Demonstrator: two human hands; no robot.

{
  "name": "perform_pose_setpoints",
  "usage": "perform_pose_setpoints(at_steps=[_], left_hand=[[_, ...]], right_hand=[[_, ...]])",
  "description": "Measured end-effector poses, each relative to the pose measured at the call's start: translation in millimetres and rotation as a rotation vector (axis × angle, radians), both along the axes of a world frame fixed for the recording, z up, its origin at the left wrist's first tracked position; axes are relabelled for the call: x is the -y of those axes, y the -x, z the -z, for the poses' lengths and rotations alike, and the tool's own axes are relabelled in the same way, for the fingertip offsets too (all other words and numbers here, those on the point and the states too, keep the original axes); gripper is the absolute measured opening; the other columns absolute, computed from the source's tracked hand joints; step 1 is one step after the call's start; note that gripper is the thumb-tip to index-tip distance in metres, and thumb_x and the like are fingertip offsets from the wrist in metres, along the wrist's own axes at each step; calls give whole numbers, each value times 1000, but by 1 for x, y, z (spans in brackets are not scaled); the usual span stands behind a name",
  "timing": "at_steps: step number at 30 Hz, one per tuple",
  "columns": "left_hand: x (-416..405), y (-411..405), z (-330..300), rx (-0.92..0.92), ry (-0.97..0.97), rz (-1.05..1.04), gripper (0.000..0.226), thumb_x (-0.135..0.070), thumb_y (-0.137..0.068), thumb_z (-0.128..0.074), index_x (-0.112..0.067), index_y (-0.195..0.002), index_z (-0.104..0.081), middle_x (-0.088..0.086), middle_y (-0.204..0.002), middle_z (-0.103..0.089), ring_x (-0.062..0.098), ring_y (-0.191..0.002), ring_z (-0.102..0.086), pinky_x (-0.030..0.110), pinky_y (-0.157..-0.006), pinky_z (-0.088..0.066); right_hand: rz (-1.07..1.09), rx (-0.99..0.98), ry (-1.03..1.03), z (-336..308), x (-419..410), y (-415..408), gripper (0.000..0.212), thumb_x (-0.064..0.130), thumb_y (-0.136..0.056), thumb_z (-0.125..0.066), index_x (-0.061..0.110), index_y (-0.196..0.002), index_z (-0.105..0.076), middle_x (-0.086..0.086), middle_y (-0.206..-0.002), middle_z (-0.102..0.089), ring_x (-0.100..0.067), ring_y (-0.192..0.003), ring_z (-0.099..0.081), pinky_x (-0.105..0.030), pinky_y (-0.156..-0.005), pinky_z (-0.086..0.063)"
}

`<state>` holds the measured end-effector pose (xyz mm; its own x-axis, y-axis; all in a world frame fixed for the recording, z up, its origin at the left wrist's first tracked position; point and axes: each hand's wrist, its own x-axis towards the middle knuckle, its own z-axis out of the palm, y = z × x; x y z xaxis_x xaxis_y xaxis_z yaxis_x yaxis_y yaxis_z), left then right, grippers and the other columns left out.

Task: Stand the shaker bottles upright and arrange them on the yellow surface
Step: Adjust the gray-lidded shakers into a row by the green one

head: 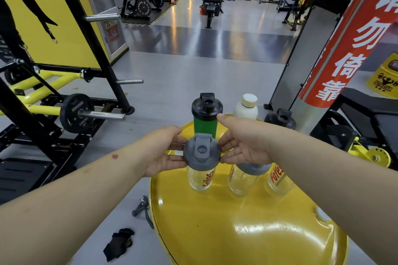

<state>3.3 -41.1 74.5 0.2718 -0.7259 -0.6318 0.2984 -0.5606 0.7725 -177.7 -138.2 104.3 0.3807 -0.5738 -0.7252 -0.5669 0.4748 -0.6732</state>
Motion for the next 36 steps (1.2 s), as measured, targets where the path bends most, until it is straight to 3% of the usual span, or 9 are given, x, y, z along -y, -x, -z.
perform_pose_setpoints(at_steps=[10,15,30,34,36], left_hand=[[-2,-2,-2,-11,8,44,41,-39,-102,-52,-6,-124,-63,17,-120,-64,44,-104,-68,52,-90,-58],[-2,-2,-4,5,4,64,45,-42,-100,-53,-3,-118,-66,19,-119,-63,44,-101,-69,52,-89,-58],[-3,0,-2,19,-13,71,44,-43,-101,-52,-6,-122,-64,18,-122,-63,43,-104,-68,52,-91,-58],[3,2,-10,207,-10,109,42,-44,-100,-52,-12,-124,-63,11,-126,-61,35,-116,-61,50,-97,-54],[11,5,-20,352,49,72,34,-40,-97,-57,-14,-116,-67,9,-121,-65,31,-111,-64,47,-99,-54]], right_hand=[[14,16,-68,4,-4,-3,94,70,-95,-43,0,-157,-30,-16,-164,-35,-47,-124,-61,-49,-102,-54],[29,26,-84,5,-5,-4,93,68,-96,-44,0,-157,-30,-17,-163,-36,-48,-124,-61,-48,-98,-56],[33,31,-81,4,-8,0,93,68,-97,-43,0,-158,-27,-17,-165,-33,-48,-127,-58,-50,-104,-53],[28,50,-45,-7,-5,7,92,69,-96,-43,2,-157,-31,-15,-164,-36,-47,-120,-64,-47,-100,-56],[40,67,9,-16,-2,17,90,68,-95,-46,1,-154,-37,-18,-158,-43,-45,-110,-69,-45,-93,-60]])
